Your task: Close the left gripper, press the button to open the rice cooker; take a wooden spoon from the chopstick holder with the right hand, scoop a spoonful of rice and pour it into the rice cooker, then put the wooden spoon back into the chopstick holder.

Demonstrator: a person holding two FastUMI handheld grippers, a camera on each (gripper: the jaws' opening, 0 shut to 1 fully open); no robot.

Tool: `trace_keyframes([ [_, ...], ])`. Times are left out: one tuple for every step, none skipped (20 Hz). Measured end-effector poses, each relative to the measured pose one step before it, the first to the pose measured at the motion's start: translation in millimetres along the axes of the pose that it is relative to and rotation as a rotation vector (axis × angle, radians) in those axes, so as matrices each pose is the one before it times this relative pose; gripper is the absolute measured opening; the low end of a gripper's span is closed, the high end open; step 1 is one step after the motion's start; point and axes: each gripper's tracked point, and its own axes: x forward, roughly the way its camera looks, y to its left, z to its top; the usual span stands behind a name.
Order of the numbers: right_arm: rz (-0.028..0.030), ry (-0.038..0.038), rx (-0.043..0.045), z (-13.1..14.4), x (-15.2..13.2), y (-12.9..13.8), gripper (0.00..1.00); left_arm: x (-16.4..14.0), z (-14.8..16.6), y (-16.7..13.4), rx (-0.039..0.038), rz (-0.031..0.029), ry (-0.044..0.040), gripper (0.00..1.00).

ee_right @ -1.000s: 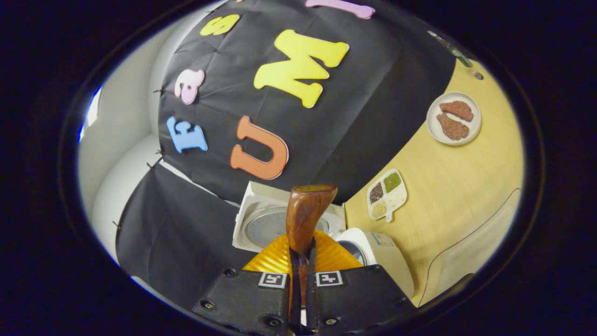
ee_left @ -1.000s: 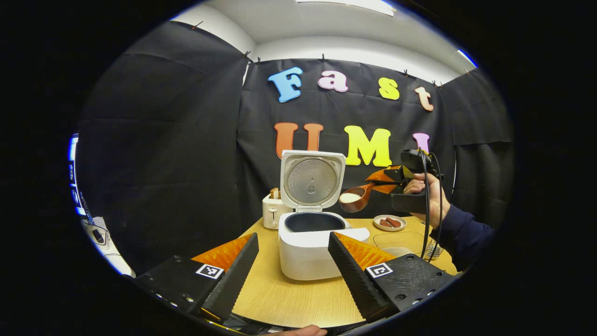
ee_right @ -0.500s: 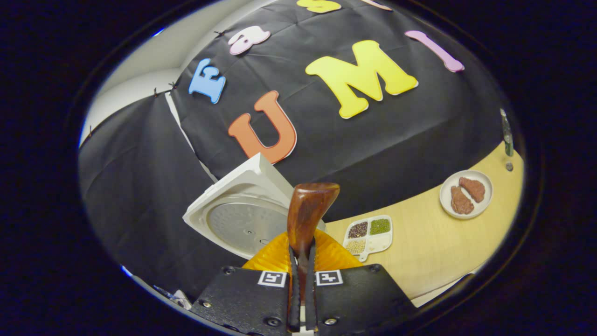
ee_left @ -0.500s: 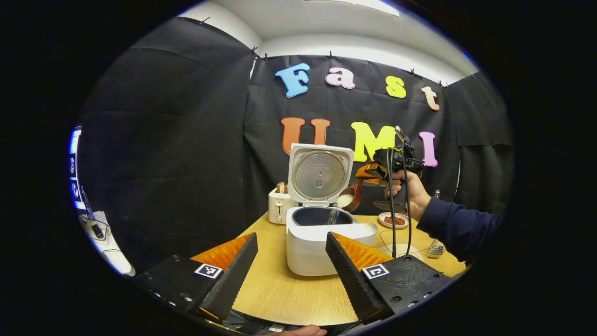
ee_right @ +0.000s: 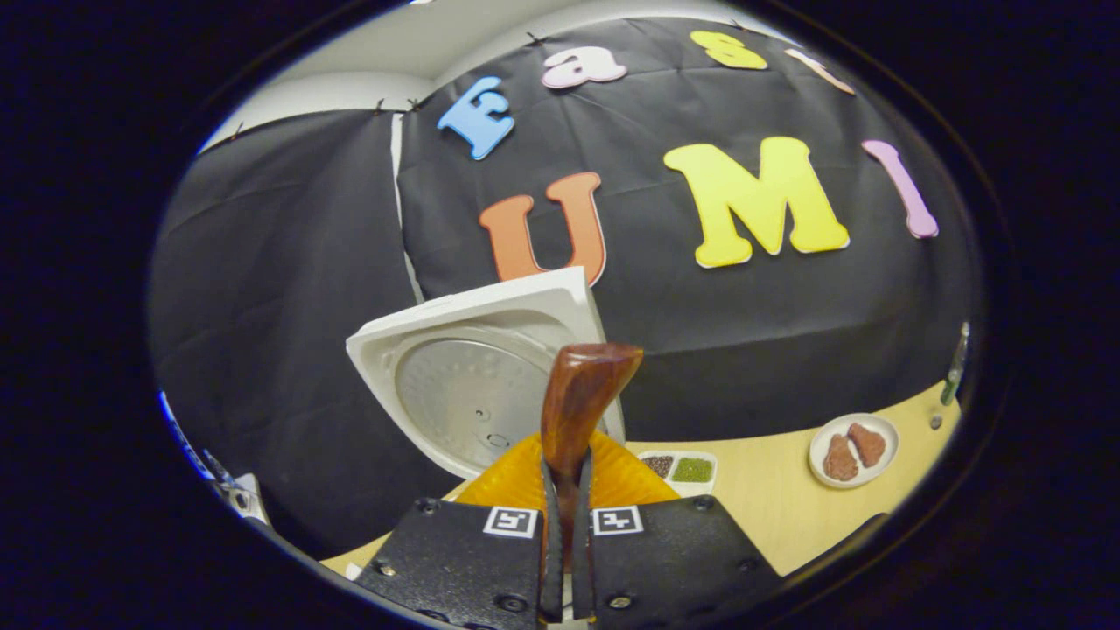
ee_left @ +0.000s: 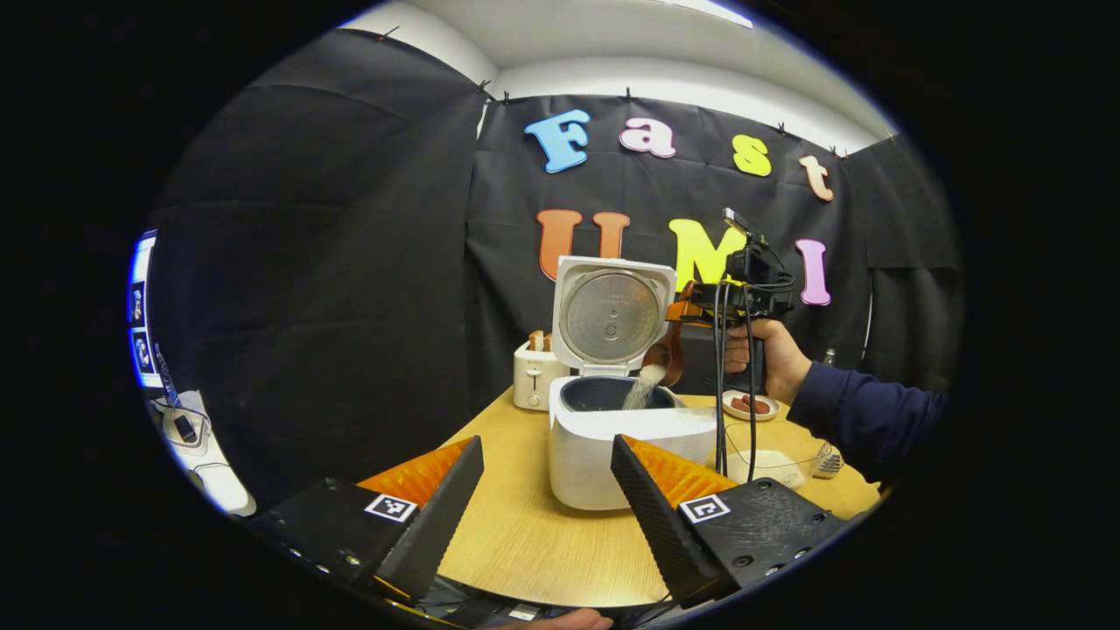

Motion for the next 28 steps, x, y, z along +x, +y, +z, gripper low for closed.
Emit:
trace_keyframes([
  [0.00184,-0.01142,-0.05344,0.56,-1.54,5.97,0.1,0.72,-2.43,0.15,-0.0011,0.00303,0.00744,0.94],
  [-0.00194,-0.01198,-0.04953,1.36,-0.79,7.25,0.1,0.81,-2.36,-0.39,0.00142,0.00001,0.00703,0.93],
  [0.0027,-0.0156,-0.05189,1.27,-2.06,6.03,0.1,-1.36,-1.69,-0.32,0.00384,0.00074,0.00578,0.93],
  [0.00826,-0.01617,-0.04913,0.42,-0.96,7.89,0.1,-0.94,-0.07,-0.78,0.00498,0.00124,0.00328,0.94],
  [0.00171,-0.01254,-0.04891,0.16,-0.71,5.72,0.1,-0.89,0.13,-1.73,0.00533,-0.00074,0.00137,0.94],
  [-0.00417,-0.01227,-0.05212,1.44,-1.62,3.61,0.1,-0.05,0.07,-1.53,0.00416,-0.00198,0.00085,0.94],
  [-0.00671,-0.01512,-0.05377,1.37,-1.41,5.57,0.09,0.32,-1.61,-0.38,0.00345,-0.00103,0.00218,0.94],
  [-0.01043,-0.01371,-0.04909,1.22,-1.7,4.42,0.09,-0.17,0.49,-0.38,0.00146,0.00094,0.00171,0.94],
  [-0.00356,-0.01517,-0.04021,0.3,-1.15,3.53,0.09,-1.38,0.1,0.16,-0.00199,-0.00132,0.00142,0.94],
  [-0.00217,-0.00648,-0.03461,0.13,0.6,3.49,0.1,0.54,0.6,-0.85,-0.0069,-0.00387,0.00337,0.94],
  [-0.00175,-0.0007,-0.0182,-1.81,0.6,1.2,0.1,1.16,1.4,-1.45,-0.00804,-0.00314,0.00294,0.94],
  [0.0019,-0.0004,-0.00755,-1.28,0.92,1.39,0.1,-0.56,0.63,0.19,-0.00426,-0.00043,0.00089,0.94],
  [0.00003,-0.00084,0.00052,0.5,-0.21,0.0,0.1,-2.03,-1.78,1.02,-0.00002,0.0028,0.00032,0.94],
  [0.00042,-0.0018,0.00469,1.08,-1.16,-0.45,0.1,-1.03,-0.04,1.92,0.00108,0.00497,0.00093,0.94],
  [-0.00117,-0.00302,0.00581,1.0,-1.7,-1.03,0.12,-0.23,0.45,-0.69,-0.00004,0.00372,0.00203,0.94],
  [-0.00796,-0.00214,0.0081,1.19,-1.93,-2.03,0.1,-0.28,0.22,0.01,-0.00125,0.00217,0.00091,0.94],
  [-0.01233,-0.00096,0.01105,1.11,-2.22,-2.2,0.1,0.34,1.81,-0.32,0.0,0.00056,0.00139,0.94],
  [-0.00895,0.0001,0.00945,1.22,-2.44,-2.18,0.1,0.0,2.2,-1.22,0.00176,0.00067,0.00056,0.94],
  [-0.00422,0.00137,0.00378,0.79,-4.23,-3.31,0.1,-0.02,2.49,0.22,-0.0032,0.00643,-0.00533,0.94],
  [-0.01148,0.00154,0.00764,0.22,-7.47,-8.81,0.1,0.7,4.51,-2.7,-0.00687,-0.00107,-0.00911,0.94],
  [-0.01268,-0.00117,0.0162,0.95,-7.26,-9.42,0.1,-1.15,2.23,-6.47,-0.00793,-0.01001,-0.00373,0.94],
  [-0.01001,-0.00228,0.01874,0.33,-6.45,-9.5,0.1,0.14,1.24,-7.18,-0.00406,-0.01391,-0.00007,0.94],
  [-0.00471,-0.00335,0.01561,2.96,-8.72,-8.49,0.1,-0.66,0.11,-5.55,0.00393,-0.00772,-0.00057,0.94],
  [-0.00626,-0.00795,0.00896,4.64,-7.71,-11.07,0.1,0.73,0.81,-4.28,0.01029,-0.00135,-0.00054,0.94],
  [-0.00806,-0.0115,0.0038,4.99,-9.4,-12.62,0.09,-0.76,0.31,0.86,0.01145,0.00392,-0.0008,0.94],
  [-0.00674,-0.0132,0.00559,4.79,-9.4,-13.89,0.1,1.03,1.52,-1.87,0.00667,0.00668,-0.0015,0.94],
  [-0.00633,-0.01169,0.01154,5.0,-10.0,-13.63,0.11,0.12,1.62,-3.61,0.00201,0.00509,0.00324,0.94],
  [-0.00835,-0.00827,0.01643,4.34,-9.3,-15.55,0.11,0.68,0.56,-4.04,-0.0018,0.00447,0.00479,0.94],
])
